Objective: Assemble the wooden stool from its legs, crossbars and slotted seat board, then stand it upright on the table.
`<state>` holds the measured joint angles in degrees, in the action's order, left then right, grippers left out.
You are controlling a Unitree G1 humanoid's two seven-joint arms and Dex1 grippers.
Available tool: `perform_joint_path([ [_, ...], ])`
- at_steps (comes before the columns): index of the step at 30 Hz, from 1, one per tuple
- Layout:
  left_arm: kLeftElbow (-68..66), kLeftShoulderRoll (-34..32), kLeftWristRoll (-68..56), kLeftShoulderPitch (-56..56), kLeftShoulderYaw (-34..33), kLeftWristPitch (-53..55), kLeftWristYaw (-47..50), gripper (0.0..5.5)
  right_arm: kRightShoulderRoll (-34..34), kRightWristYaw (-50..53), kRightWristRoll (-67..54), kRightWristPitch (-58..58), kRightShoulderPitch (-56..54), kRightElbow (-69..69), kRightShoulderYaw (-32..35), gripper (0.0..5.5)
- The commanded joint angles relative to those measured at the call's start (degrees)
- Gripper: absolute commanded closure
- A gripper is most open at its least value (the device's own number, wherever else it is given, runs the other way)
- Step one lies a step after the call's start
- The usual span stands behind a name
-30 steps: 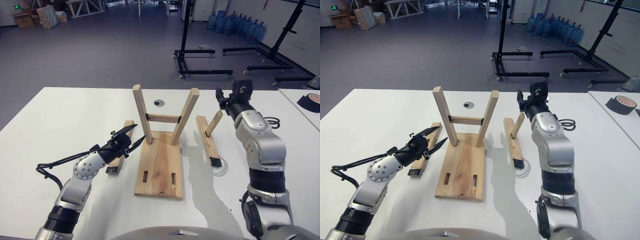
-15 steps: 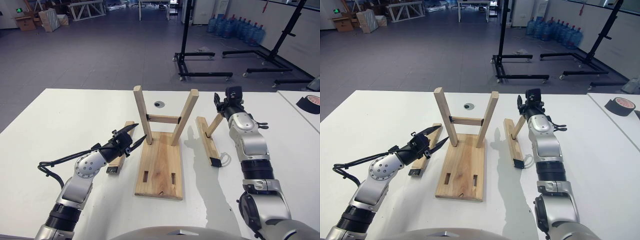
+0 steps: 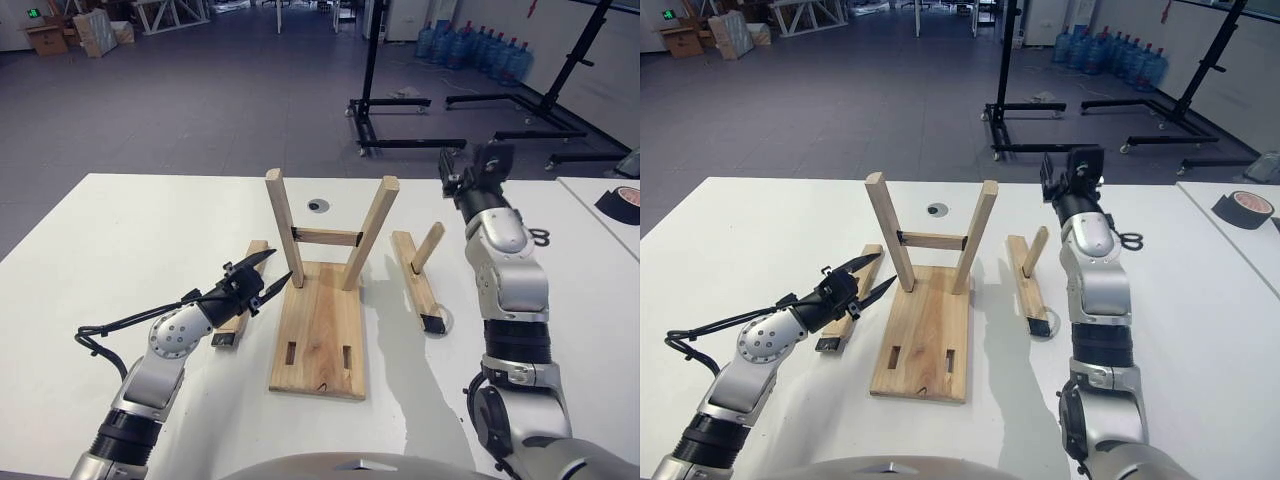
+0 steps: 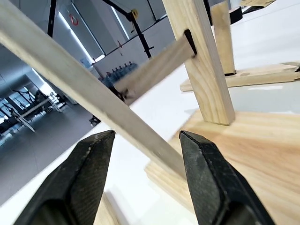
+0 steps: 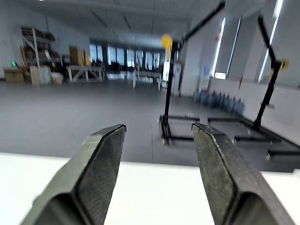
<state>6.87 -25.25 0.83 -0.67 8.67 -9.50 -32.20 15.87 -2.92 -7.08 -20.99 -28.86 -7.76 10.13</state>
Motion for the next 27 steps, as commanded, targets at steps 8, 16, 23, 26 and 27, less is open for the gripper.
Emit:
perform_joint_path([
  [8, 4.84, 0.18, -1.31, -5.6, -1.84, 2.21, 2.04, 2.97, -2.13, -4.56, -7.34, -5.35, 30.08, -18.32, 6.77, 2.4],
  [16, 5.79, 1.85, -0.99, -6.15, -0.56, 3.59, 2.98, 2.97, -3.51, -2.97, -6.04, -18.56, 35.79, -20.59, -3.47, 1.77],
  [23, 5.79, 2.84, -0.72, -5.96, 0.51, 3.72, 3.53, 2.97, -2.25, -2.08, -3.92, -26.3, 30.63, -14.63, -4.32, 1.77],
  [26, 5.6, 3.04, -0.24, -5.81, 0.94, 3.74, 3.81, 2.97, -3.73, -1.87, -4.91, -29.01, 27.91, -12.51, -4.18, 1.77],
  [27, 5.57, 3.07, -0.1, -5.83, 1.03, 3.71, 3.84, 2.97, -3.88, -1.89, -4.76, -29.51, 27.53, -12.41, -4.57, 1.77],
])
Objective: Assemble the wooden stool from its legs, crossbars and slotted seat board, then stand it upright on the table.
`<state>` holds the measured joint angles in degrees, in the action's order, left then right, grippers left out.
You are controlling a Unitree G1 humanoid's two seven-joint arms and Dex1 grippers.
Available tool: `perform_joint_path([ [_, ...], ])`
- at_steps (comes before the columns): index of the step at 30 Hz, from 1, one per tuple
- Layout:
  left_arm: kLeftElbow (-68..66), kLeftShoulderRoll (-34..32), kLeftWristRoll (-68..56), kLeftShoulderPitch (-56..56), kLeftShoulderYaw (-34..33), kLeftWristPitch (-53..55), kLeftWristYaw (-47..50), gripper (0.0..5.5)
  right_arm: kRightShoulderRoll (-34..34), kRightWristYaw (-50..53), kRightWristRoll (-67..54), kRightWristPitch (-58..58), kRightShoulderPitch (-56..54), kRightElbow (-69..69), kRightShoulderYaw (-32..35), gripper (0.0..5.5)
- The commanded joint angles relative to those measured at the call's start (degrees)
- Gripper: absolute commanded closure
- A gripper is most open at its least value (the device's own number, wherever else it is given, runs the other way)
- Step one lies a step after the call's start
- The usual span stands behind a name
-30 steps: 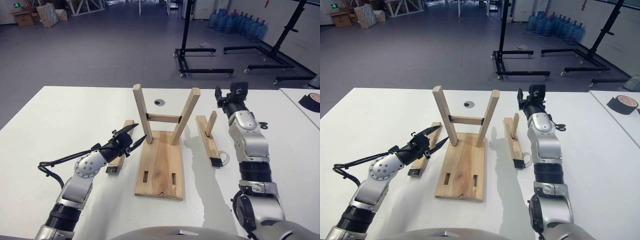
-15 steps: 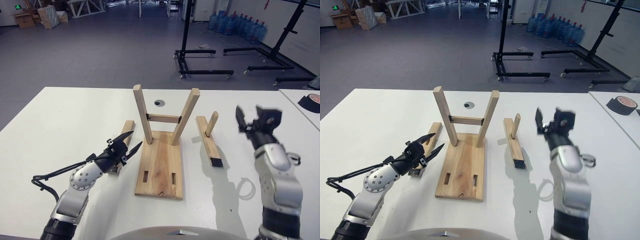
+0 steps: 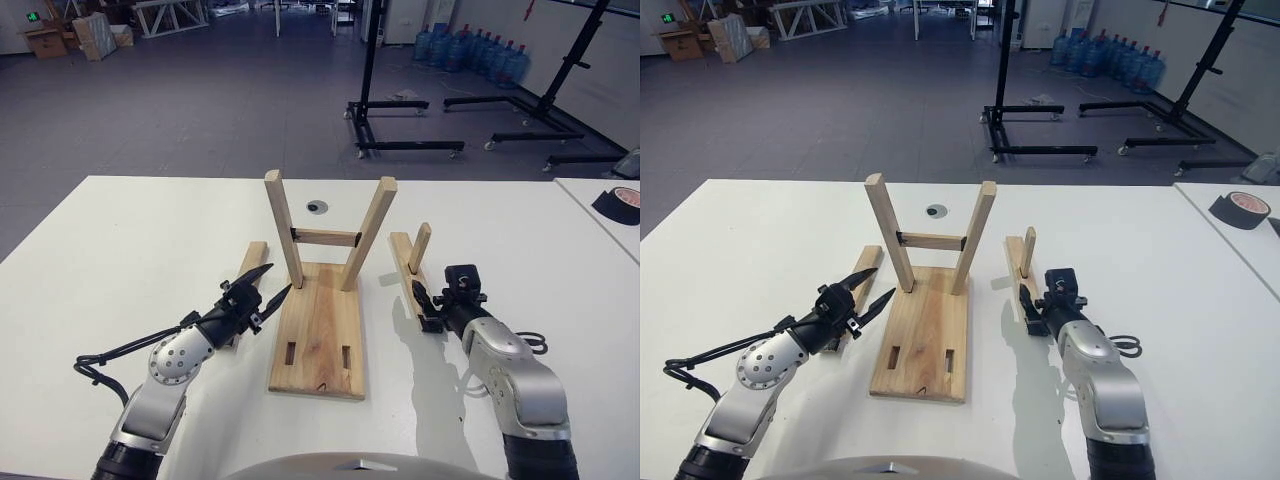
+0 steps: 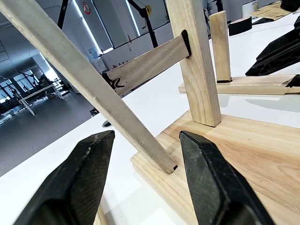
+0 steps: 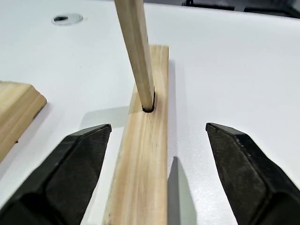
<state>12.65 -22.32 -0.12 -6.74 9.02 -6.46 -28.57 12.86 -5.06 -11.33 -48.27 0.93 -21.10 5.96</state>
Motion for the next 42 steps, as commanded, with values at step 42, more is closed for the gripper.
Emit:
perform_joint_path([
  [42, 17.17, -0.65, -70.0, 7.87, -14.25, 38.12, -12.77, 2.37, 4.95, -26.04, -68.84, -5.62, -11.26, -12.76, 13.69, 3.45],
])
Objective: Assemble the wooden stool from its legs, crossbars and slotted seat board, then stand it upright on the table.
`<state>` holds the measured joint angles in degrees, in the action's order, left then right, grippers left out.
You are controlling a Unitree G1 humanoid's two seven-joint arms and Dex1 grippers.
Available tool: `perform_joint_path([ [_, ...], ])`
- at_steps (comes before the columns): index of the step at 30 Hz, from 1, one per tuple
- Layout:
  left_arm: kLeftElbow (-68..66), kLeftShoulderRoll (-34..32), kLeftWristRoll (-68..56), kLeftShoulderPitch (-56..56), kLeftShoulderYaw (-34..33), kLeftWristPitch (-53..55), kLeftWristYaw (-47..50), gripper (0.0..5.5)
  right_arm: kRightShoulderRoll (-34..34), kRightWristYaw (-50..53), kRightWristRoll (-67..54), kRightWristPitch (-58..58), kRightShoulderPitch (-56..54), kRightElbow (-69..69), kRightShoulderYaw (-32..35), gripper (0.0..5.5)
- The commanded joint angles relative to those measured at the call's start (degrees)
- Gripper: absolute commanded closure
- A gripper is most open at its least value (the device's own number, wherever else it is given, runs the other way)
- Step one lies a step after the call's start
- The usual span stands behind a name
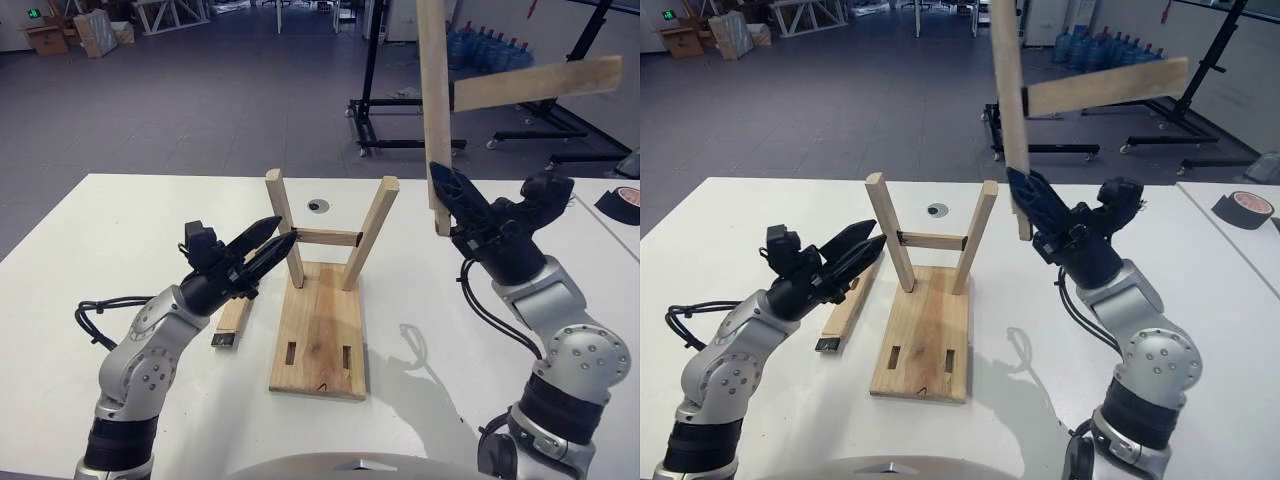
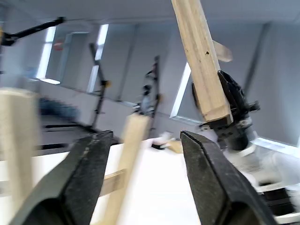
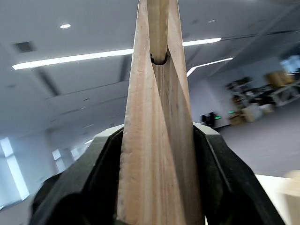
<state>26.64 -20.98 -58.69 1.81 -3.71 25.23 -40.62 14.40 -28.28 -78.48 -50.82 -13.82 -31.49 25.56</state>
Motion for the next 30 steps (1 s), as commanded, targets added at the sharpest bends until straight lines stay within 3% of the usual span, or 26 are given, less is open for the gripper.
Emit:
perform_joint_path([
  [1, 3.53, -2.28, -15.45, -0.52, -1.99, 8.08, -0.45, 2.19, 4.32, -4.21, -0.71, -3.73, 5.21, -2.59, -8.51, 3.45],
  [5, 2.07, -2.13, -28.79, 2.07, -5.26, 10.85, 4.27, 1.98, 7.77, -11.1, 5.89, -3.06, 10.92, -2.27, -17.07, 3.45],
  [9, 0.59, -2.48, -32.49, 3.51, -7.37, 11.15, 7.06, 1.98, 9.26, -13.86, 9.34, -1.48, 12.65, -1.54, -20.99, 3.45],
  [30, 0.45, -6.54, -23.23, 0.73, -5.04, 16.88, -0.18, 1.98, 15.0, -19.43, 14.06, 1.47, 14.03, -0.43, -26.16, 3.45],
])
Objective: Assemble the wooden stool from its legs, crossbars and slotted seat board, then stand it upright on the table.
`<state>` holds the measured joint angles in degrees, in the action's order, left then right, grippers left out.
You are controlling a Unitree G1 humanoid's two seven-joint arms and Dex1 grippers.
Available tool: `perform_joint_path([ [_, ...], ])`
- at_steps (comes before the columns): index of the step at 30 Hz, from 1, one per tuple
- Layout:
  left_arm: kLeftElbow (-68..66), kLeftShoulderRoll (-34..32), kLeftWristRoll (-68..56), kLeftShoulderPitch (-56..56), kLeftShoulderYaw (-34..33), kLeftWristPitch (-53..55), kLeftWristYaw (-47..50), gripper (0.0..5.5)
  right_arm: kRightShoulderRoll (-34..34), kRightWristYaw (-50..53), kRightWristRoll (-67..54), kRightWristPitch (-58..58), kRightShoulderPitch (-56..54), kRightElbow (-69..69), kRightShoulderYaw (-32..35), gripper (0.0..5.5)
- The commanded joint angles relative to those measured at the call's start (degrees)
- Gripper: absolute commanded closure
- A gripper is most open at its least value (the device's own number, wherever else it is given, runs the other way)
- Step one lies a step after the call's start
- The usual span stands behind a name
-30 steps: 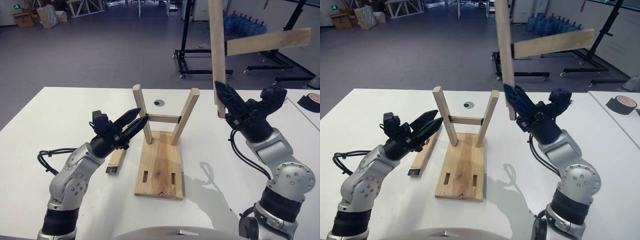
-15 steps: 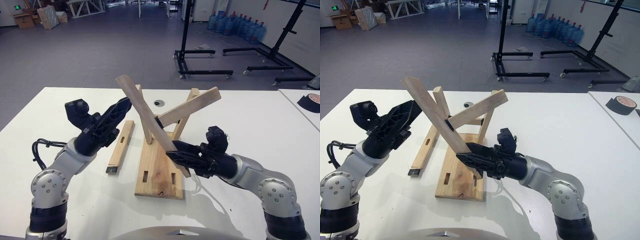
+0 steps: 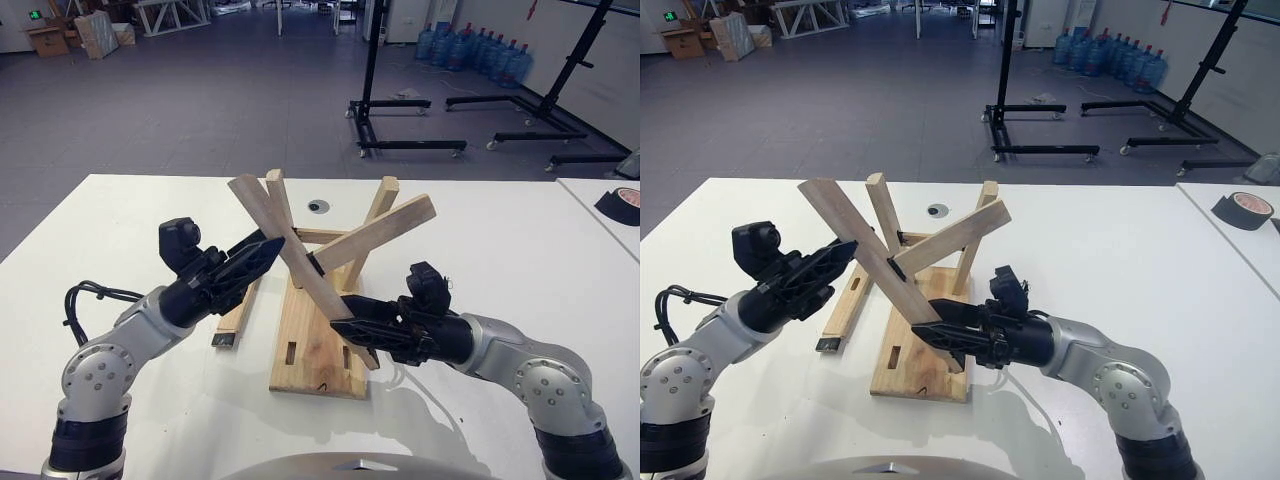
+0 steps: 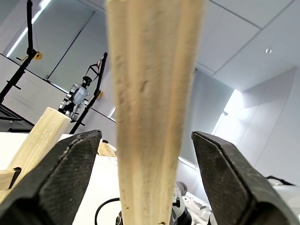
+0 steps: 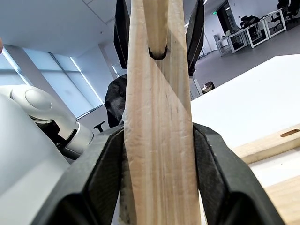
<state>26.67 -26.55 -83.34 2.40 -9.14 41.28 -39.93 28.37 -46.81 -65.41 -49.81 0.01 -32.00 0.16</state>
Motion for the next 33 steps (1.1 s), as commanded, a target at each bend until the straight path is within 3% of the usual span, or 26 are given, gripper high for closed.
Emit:
perform_joint_path([
  [1, 0.68, -1.07, 1.54, -0.06, 0.51, 1.07, -1.25, 1.98, 1.17, -1.0, 1.18, 0.5, 0.24, 0.09, -0.96, 3.45],
  [6, 0.8, -1.21, 1.96, -0.59, 0.56, 1.69, -1.74, 1.98, 2.02, -1.65, 1.67, 0.53, 0.12, 0.49, -1.37, 3.45],
  [15, 1.34, -0.82, 3.19, -0.93, 0.75, 1.28, -2.51, 3.34, 2.66, -1.72, 0.86, -0.54, 0.35, 0.5, -1.86, 3.45],
  [21, 1.76, -0.37, 4.15, -1.59, 0.39, 0.31, -5.02, 3.51, 3.02, -1.05, 1.13, -0.68, 0.25, 0.95, -2.0, 3.45],
  [27, -0.22, -0.27, 7.13, -1.46, -0.81, -1.66, -6.69, 3.51, 3.16, 1.29, 1.4, -1.25, 0.13, 2.66, -1.47, 2.21],
  [33, -4.04, -5.49, 12.59, -1.19, -7.13, -3.87, -9.59, 3.51, 8.87, -0.13, -3.49, -2.17, 7.21, 1.46, 7.89, 1.21],
])
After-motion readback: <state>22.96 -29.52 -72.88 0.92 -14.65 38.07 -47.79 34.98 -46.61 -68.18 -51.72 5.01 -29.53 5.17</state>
